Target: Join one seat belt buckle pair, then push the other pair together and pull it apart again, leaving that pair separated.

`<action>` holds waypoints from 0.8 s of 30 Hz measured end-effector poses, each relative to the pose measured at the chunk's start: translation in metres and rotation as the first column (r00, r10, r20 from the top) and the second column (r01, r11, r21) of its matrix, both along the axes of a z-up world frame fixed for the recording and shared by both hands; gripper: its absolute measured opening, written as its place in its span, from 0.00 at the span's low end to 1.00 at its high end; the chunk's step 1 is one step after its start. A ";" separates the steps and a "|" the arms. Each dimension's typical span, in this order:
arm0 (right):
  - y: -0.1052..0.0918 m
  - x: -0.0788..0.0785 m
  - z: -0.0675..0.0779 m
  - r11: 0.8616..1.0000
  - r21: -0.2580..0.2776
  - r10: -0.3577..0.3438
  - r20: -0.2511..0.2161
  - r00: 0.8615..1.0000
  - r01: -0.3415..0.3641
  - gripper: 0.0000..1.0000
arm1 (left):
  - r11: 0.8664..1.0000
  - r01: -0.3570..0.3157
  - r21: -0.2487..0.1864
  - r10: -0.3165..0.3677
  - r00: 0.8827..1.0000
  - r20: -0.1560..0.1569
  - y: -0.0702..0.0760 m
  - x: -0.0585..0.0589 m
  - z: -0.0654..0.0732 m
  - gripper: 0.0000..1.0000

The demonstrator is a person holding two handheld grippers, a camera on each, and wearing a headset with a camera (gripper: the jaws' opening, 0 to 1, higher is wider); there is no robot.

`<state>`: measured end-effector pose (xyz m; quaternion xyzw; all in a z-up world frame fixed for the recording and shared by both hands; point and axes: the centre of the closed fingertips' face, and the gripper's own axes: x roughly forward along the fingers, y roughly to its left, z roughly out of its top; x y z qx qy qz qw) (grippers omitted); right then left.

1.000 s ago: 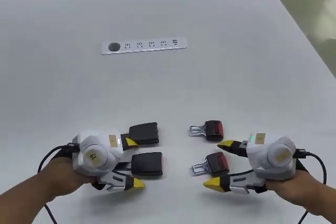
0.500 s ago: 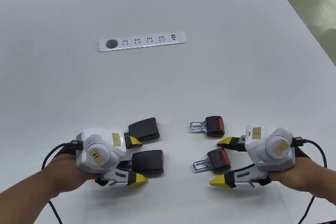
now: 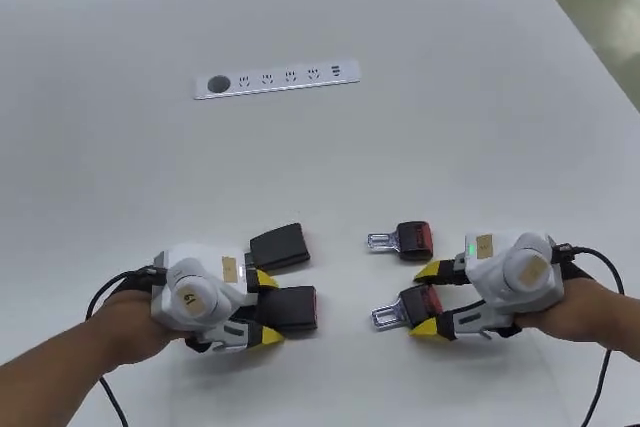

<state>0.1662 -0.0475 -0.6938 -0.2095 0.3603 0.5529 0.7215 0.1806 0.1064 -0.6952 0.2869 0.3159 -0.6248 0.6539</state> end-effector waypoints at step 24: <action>-0.005 0.004 0.002 0.992 0.007 -0.124 0.011 0.992 0.124 0.36 | 0.998 -0.053 0.036 0.054 0.998 -0.013 -0.001 0.000 0.003 0.34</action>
